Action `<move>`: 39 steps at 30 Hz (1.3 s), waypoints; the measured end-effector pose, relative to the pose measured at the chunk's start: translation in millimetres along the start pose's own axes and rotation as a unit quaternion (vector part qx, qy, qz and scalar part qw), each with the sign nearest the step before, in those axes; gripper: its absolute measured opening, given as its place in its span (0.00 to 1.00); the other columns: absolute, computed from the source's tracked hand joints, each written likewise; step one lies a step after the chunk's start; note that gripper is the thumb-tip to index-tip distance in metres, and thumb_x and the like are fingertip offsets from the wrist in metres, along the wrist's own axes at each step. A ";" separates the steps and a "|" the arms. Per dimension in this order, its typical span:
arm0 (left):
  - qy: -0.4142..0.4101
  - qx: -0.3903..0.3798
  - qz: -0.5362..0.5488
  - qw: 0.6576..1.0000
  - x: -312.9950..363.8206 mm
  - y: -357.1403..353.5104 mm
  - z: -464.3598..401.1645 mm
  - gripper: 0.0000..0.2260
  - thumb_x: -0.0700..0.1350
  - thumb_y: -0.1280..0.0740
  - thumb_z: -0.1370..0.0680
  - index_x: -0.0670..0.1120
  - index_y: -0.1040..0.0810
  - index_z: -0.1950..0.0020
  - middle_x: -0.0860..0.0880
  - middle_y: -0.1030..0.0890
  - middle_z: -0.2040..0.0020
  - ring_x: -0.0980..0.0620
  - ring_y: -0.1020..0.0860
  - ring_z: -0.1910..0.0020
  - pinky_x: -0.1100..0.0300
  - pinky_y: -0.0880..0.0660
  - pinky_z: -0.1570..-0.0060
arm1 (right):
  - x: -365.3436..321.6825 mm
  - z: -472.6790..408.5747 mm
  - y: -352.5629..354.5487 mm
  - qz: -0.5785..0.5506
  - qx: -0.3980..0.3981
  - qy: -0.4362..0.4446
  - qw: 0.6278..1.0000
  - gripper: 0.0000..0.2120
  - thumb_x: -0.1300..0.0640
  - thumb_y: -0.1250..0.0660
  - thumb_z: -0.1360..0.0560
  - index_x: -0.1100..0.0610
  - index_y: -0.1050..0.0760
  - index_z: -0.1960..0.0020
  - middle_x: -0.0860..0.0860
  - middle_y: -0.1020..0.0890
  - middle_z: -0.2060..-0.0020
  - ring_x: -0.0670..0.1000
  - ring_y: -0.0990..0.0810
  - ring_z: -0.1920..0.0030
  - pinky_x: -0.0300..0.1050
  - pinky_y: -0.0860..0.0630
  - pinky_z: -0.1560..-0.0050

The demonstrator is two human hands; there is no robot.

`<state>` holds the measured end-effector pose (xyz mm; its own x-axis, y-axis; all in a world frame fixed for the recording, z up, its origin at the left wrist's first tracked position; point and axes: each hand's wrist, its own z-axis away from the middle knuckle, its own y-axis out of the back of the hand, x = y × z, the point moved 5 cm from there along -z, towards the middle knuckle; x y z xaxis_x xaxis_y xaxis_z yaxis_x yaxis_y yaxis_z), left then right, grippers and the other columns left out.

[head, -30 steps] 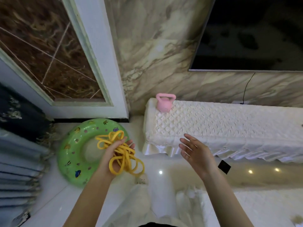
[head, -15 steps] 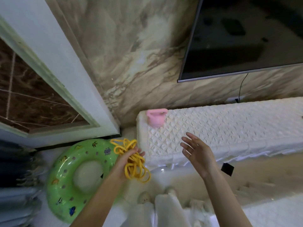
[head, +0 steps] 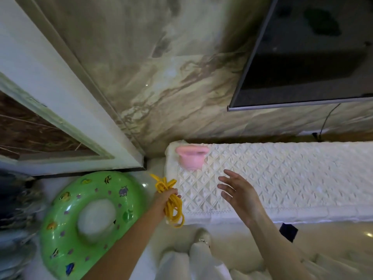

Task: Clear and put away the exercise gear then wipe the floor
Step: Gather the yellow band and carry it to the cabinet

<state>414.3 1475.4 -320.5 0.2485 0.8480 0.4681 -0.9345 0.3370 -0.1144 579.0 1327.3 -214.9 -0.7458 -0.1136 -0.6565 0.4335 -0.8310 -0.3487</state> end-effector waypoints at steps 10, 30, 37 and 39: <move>-0.052 0.047 -0.113 0.991 -15.9 -18.6 -134.4 0.14 0.38 0.26 0.32 0.53 0.19 0.51 0.48 0.19 0.58 0.49 0.24 0.66 0.56 0.26 0.62 | 49.6 -105.6 41.5 0.042 0.015 -0.043 0.998 0.11 0.63 0.42 0.22 0.57 0.24 0.44 0.55 0.16 0.55 0.53 0.17 0.56 0.45 0.25 0.52; -0.016 0.217 -0.438 0.872 -72.0 -47.6 -234.7 0.40 0.51 0.23 0.35 0.42 0.41 0.31 0.38 0.33 0.34 0.38 0.32 0.36 0.46 0.32 0.40 | 144.8 -172.9 84.6 0.053 0.083 -0.090 0.991 0.10 0.66 0.41 0.23 0.60 0.22 0.48 0.56 0.17 0.58 0.52 0.18 0.62 0.39 0.25 0.61; 0.004 0.230 -0.451 0.862 -72.3 -56.5 -228.7 0.51 0.54 0.22 0.37 0.47 0.52 0.26 0.38 0.41 0.30 0.40 0.39 0.32 0.45 0.38 0.35 | 149.4 -171.7 86.2 0.047 0.095 -0.092 0.990 0.10 0.66 0.40 0.23 0.59 0.22 0.49 0.56 0.17 0.59 0.53 0.18 0.61 0.40 0.25 0.60; 0.009 0.236 -0.450 0.861 -72.6 -57.2 -225.3 0.53 0.55 0.21 0.38 0.49 0.53 0.26 0.39 0.42 0.30 0.40 0.40 0.31 0.42 0.40 0.34 | 149.6 -170.5 84.7 0.044 0.096 -0.093 0.990 0.10 0.66 0.41 0.23 0.59 0.22 0.49 0.57 0.17 0.59 0.54 0.19 0.60 0.40 0.25 0.60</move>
<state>507.1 1486.7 -545.4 0.9263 0.3383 0.1659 -0.3593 0.6609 0.6589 590.3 1332.7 -456.7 -0.7975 -0.2733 -0.5379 0.4096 -0.8998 -0.1501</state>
